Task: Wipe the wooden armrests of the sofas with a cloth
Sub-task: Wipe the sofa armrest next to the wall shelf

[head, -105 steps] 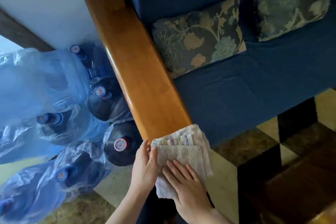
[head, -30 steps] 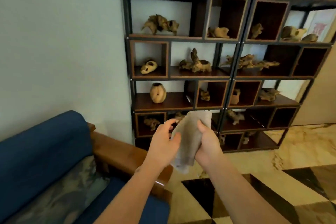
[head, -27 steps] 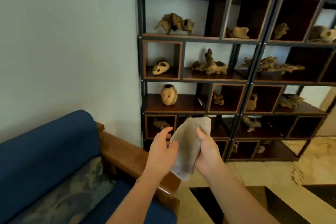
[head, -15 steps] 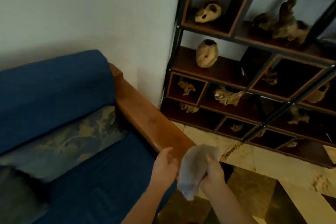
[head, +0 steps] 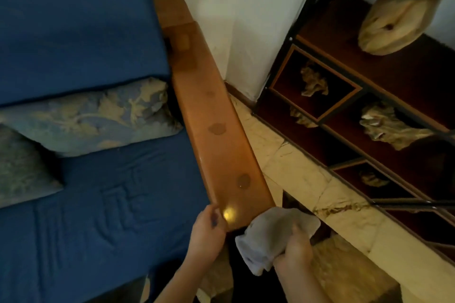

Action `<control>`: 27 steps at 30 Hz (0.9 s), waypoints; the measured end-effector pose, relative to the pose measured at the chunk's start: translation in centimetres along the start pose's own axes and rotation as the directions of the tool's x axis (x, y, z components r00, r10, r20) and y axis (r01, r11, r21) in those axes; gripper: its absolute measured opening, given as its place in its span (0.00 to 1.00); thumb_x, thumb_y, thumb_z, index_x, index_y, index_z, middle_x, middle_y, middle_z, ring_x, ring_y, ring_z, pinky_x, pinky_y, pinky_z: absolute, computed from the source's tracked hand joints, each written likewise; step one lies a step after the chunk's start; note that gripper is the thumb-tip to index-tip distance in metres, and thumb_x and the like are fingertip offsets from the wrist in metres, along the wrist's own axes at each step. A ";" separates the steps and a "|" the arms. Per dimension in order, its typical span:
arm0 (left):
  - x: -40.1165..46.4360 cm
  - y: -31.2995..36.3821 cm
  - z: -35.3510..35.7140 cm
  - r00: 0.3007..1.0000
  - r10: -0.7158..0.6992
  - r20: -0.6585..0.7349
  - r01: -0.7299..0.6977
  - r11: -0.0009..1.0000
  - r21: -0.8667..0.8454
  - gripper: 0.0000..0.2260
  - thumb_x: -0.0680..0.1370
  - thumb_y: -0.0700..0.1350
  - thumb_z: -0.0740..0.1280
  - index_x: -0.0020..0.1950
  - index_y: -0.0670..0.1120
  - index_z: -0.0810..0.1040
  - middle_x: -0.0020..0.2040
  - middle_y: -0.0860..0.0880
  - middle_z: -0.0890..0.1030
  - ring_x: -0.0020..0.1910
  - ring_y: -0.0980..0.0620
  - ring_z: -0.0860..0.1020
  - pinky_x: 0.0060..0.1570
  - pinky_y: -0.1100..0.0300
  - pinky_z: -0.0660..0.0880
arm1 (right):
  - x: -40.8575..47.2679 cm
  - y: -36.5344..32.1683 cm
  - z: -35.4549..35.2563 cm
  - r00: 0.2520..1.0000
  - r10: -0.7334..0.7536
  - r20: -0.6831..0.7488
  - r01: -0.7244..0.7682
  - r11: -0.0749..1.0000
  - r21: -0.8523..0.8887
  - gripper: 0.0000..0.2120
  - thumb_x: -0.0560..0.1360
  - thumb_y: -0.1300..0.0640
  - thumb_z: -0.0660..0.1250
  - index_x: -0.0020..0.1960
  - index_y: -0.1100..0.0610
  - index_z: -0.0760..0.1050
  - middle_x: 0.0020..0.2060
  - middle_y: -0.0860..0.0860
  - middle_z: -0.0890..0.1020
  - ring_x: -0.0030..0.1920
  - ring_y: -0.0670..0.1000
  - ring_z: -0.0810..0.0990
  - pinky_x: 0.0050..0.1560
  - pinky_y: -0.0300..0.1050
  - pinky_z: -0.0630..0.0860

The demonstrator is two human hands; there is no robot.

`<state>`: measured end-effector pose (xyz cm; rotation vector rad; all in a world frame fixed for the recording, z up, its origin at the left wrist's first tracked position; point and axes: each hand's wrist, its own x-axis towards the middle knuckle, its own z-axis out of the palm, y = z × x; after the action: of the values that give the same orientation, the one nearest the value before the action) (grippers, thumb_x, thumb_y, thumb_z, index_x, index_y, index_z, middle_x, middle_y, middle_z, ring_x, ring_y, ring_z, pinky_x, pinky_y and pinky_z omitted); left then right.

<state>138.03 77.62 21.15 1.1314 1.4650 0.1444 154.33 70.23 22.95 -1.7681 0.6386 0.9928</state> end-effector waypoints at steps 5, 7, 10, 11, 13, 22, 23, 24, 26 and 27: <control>5.4 -0.3 3.9 0.997 -0.030 -0.071 0.032 0.999 0.026 0.15 0.82 0.46 0.63 0.63 0.66 0.68 0.56 0.58 0.72 0.49 0.55 0.80 0.49 0.54 0.81 | 5.5 -0.2 4.0 0.987 -0.161 0.009 0.159 0.956 -0.247 0.23 0.84 0.48 0.63 0.76 0.57 0.69 0.70 0.57 0.76 0.69 0.62 0.76 0.71 0.63 0.73; 7.3 -0.9 4.3 0.992 -0.021 -0.125 0.026 0.999 0.038 0.17 0.82 0.46 0.64 0.65 0.66 0.68 0.54 0.59 0.72 0.48 0.58 0.79 0.45 0.60 0.77 | 7.6 0.6 6.1 0.951 -0.303 -0.059 0.260 0.889 -0.377 0.27 0.81 0.47 0.65 0.76 0.58 0.68 0.70 0.57 0.75 0.71 0.60 0.73 0.74 0.60 0.68; 10.1 -1.4 3.9 0.981 -0.001 -0.195 0.014 0.998 0.065 0.16 0.81 0.45 0.64 0.63 0.64 0.71 0.53 0.60 0.74 0.46 0.62 0.77 0.40 0.69 0.70 | 8.8 1.9 7.9 0.759 -0.583 0.290 0.606 0.472 -0.640 0.27 0.84 0.45 0.58 0.79 0.56 0.67 0.73 0.54 0.74 0.75 0.54 0.69 0.77 0.55 0.62; 10.7 -1.4 3.8 0.978 0.003 -0.207 0.013 0.997 0.076 0.14 0.81 0.45 0.64 0.63 0.62 0.72 0.52 0.60 0.75 0.46 0.63 0.77 0.38 0.70 0.69 | 9.1 1.9 8.2 0.710 -0.585 0.392 0.653 0.341 -0.676 0.28 0.83 0.45 0.59 0.81 0.54 0.64 0.76 0.51 0.71 0.77 0.52 0.66 0.78 0.56 0.60; 11.8 -1.5 3.2 0.975 -0.003 -0.224 0.017 0.998 0.060 0.12 0.81 0.44 0.63 0.61 0.60 0.74 0.50 0.59 0.77 0.44 0.64 0.78 0.35 0.69 0.69 | 10.7 2.0 8.0 0.634 -0.576 0.516 0.700 0.146 -0.699 0.30 0.83 0.47 0.61 0.83 0.52 0.60 0.80 0.49 0.66 0.81 0.50 0.59 0.80 0.60 0.57; 15.5 -1.9 1.1 0.979 -0.093 -0.180 0.036 0.954 -0.297 0.07 0.83 0.46 0.62 0.51 0.53 0.79 0.39 0.51 0.81 0.35 0.52 0.84 0.34 0.63 0.80 | 12.6 3.9 12.8 0.446 -0.675 0.587 0.622 -0.238 -0.746 0.35 0.82 0.44 0.55 0.84 0.58 0.52 0.83 0.58 0.55 0.83 0.57 0.53 0.82 0.62 0.53; 15.8 -1.9 0.8 0.982 -0.110 -0.155 0.053 0.941 -0.333 0.08 0.83 0.46 0.62 0.51 0.50 0.80 0.38 0.50 0.81 0.34 0.50 0.84 0.34 0.61 0.81 | 12.6 4.2 13.9 0.426 -0.670 0.608 0.617 -0.277 -0.737 0.36 0.81 0.43 0.54 0.84 0.58 0.52 0.84 0.58 0.54 0.84 0.58 0.52 0.81 0.63 0.52; 16.0 -2.0 0.4 0.983 -0.124 -0.137 0.066 0.929 -0.363 0.09 0.83 0.46 0.61 0.50 0.48 0.80 0.36 0.50 0.81 0.33 0.49 0.84 0.34 0.59 0.81 | 12.5 4.5 14.8 0.400 -0.647 0.649 0.615 -0.335 -0.714 0.37 0.80 0.43 0.53 0.84 0.58 0.51 0.84 0.59 0.53 0.84 0.58 0.51 0.82 0.63 0.51; 16.2 -2.2 -0.2 0.982 -0.132 -0.133 0.068 0.912 -0.404 0.10 0.81 0.46 0.60 0.47 0.44 0.79 0.33 0.50 0.82 0.33 0.49 0.83 0.33 0.58 0.81 | 12.2 5.5 16.0 0.337 -0.531 0.777 0.631 -0.485 -0.605 0.40 0.77 0.42 0.53 0.85 0.58 0.49 0.84 0.59 0.51 0.84 0.58 0.48 0.82 0.61 0.47; 16.2 -2.3 -0.3 0.980 -0.141 -0.142 0.069 0.904 -0.423 0.11 0.79 0.47 0.59 0.45 0.43 0.78 0.34 0.50 0.81 0.33 0.50 0.82 0.33 0.59 0.80 | 12.0 6.1 16.2 0.292 -0.456 0.841 0.647 -0.553 -0.524 0.42 0.76 0.42 0.56 0.85 0.58 0.49 0.84 0.59 0.50 0.84 0.58 0.48 0.82 0.60 0.46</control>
<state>139.68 87.84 8.45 0.7020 1.5486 0.4661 150.42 82.94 6.63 -2.4397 -1.8990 0.3997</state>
